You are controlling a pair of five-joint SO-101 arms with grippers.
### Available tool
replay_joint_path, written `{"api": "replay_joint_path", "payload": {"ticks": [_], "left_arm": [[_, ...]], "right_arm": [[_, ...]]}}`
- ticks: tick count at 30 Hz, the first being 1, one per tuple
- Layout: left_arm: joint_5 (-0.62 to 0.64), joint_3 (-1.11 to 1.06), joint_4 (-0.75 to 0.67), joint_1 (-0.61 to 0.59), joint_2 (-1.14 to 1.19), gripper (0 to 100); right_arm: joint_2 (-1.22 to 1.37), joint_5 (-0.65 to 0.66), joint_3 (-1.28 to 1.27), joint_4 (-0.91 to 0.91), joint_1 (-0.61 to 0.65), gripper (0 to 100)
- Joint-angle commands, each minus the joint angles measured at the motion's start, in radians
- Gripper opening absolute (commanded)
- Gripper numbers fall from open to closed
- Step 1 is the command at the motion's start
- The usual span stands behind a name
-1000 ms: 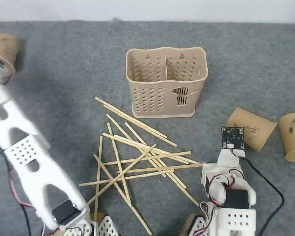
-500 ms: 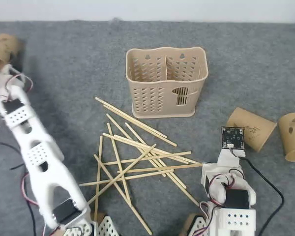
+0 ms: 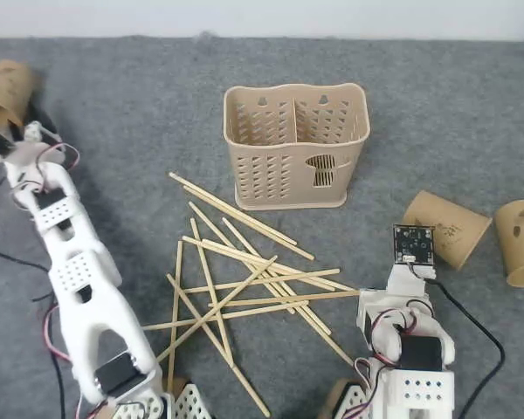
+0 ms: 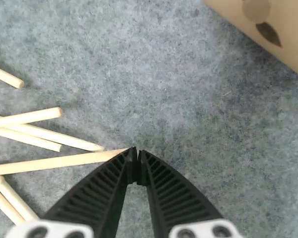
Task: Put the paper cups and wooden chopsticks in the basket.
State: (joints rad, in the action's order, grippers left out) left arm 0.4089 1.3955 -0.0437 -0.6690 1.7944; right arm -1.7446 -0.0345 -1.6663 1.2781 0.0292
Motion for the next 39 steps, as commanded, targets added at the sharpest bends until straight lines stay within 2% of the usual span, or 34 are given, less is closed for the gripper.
{"api": "replay_joint_path", "payload": {"ticks": [1, 6, 11, 13, 17, 21, 30, 39], "left_arm": [[-0.043, -0.016, -0.087, 0.020, -0.078, 12], [-0.055, -0.005, -0.091, 0.023, -0.080, 1], [-0.075, 0.062, -0.074, 0.021, -0.078, 1], [-0.075, 0.110, -0.020, 0.018, -0.080, 1], [-0.074, 0.288, 0.195, 0.017, -0.072, 1], [-0.072, 0.280, 0.382, 0.020, -0.163, 1], [-0.072, 0.283, 0.976, 0.025, -0.434, 1], [-0.077, 0.283, 1.358, 0.063, -0.667, 1]], "right_arm": [[-0.005, -0.008, -0.006, 0.004, -0.013, 0.8], [-0.005, -0.008, -0.006, 0.004, -0.013, 0.8], [-0.005, -0.008, -0.006, 0.004, -0.013, 0.8], [-0.005, -0.008, -0.006, 0.004, -0.013, 0.8], [-0.005, -0.008, -0.006, 0.004, -0.013, 0.8], [-0.005, -0.008, -0.006, 0.004, -0.013, 0.8], [-0.005, -0.008, -0.006, 0.004, -0.013, 0.8], [-0.005, -0.008, -0.006, 0.004, -0.013, 0.8]]}}
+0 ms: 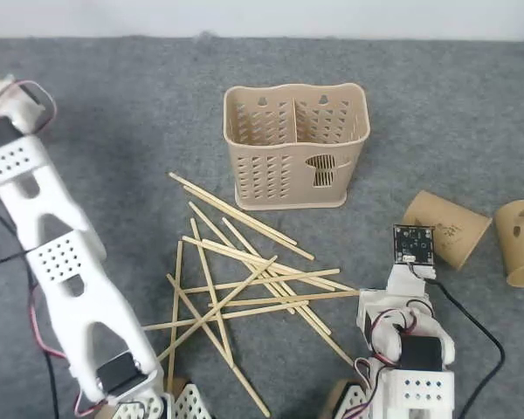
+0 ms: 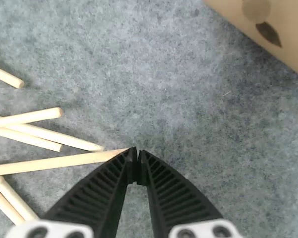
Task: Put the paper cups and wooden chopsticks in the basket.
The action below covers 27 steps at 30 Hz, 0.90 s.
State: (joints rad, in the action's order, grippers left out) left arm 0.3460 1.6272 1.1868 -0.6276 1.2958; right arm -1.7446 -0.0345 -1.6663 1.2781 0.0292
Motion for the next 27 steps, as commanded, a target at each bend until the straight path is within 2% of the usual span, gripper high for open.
{"api": "replay_joint_path", "payload": {"ticks": [1, 5, 10, 19, 27], "left_arm": [[-0.014, 0.051, 0.164, 0.026, -0.195, 1], [-0.018, 0.051, 0.342, 0.054, -0.325, 1], [-0.153, 0.047, 0.575, 0.124, -0.551, 1], [-0.175, 0.016, 0.572, 0.265, -0.822, 1], [-0.170, -0.409, 0.562, 0.517, -1.120, 1]], "right_arm": [[-0.005, -0.008, -0.006, 0.004, -0.013, 0.8], [-0.005, -0.008, -0.006, 0.004, -0.013, 0.8], [-0.005, -0.008, -0.006, 0.004, -0.013, 0.8], [-0.005, -0.008, -0.006, 0.004, -0.013, 0.8], [-0.005, -0.008, -0.006, 0.004, -0.013, 0.8]]}}
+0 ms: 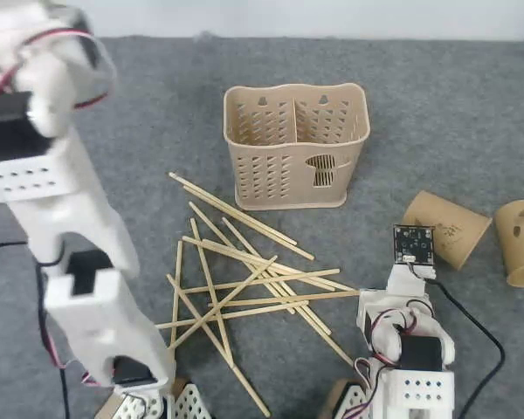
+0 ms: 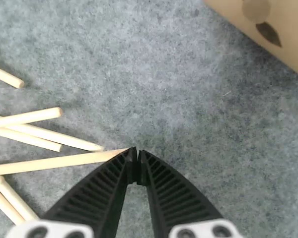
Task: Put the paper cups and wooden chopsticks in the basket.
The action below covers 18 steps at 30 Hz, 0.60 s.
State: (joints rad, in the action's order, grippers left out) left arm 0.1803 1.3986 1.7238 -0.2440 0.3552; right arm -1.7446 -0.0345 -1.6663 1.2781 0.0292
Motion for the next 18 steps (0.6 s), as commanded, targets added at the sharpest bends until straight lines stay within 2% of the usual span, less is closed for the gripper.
{"api": "replay_joint_path", "payload": {"ticks": [1, 10, 18], "left_arm": [[0.005, -0.213, 0.017, 0.172, -0.210, 1], [0.129, -0.286, -0.095, 0.489, -0.288, 1], [0.130, -0.286, -0.144, 0.729, -0.252, 1]], "right_arm": [[-0.005, -0.008, -0.006, 0.004, -0.013, 0.8], [-0.005, -0.008, -0.006, 0.004, -0.013, 0.8], [-0.005, -0.008, -0.006, 0.004, -0.013, 0.8]]}}
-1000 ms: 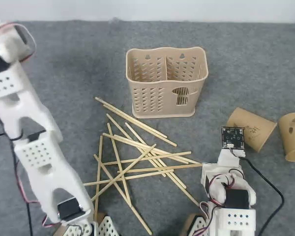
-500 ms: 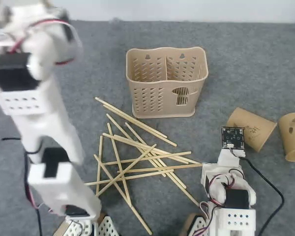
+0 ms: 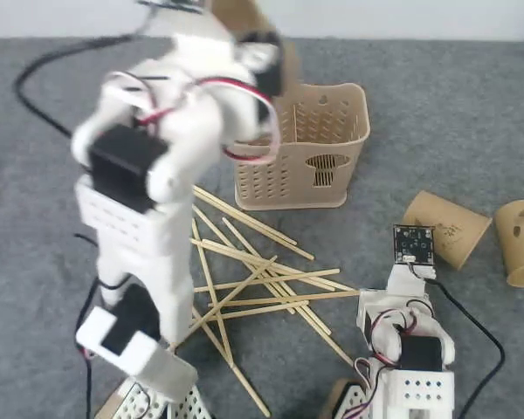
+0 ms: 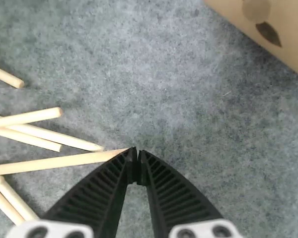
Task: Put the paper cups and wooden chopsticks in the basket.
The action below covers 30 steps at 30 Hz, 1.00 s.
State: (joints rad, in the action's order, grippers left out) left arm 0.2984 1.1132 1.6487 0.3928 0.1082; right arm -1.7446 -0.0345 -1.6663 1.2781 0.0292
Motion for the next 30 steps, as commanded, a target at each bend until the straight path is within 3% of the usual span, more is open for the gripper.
{"api": "replay_joint_path", "payload": {"ticks": [1, 8, 14, 30], "left_arm": [[0.012, -0.001, -0.083, 0.107, 0.003, 1], [0.009, 0.001, -0.117, 0.143, 0.137, 1], [-0.069, 0.005, -0.117, 0.140, 0.252, 1], [-0.186, -0.054, -0.074, 0.175, 0.278, 1]], "right_arm": [[-0.005, -0.008, -0.006, 0.004, -0.013, 0.8], [-0.005, -0.008, -0.006, 0.004, -0.013, 0.8], [-0.005, -0.008, -0.006, 0.004, -0.013, 0.8], [-0.005, -0.008, -0.006, 0.004, -0.013, 0.8]]}}
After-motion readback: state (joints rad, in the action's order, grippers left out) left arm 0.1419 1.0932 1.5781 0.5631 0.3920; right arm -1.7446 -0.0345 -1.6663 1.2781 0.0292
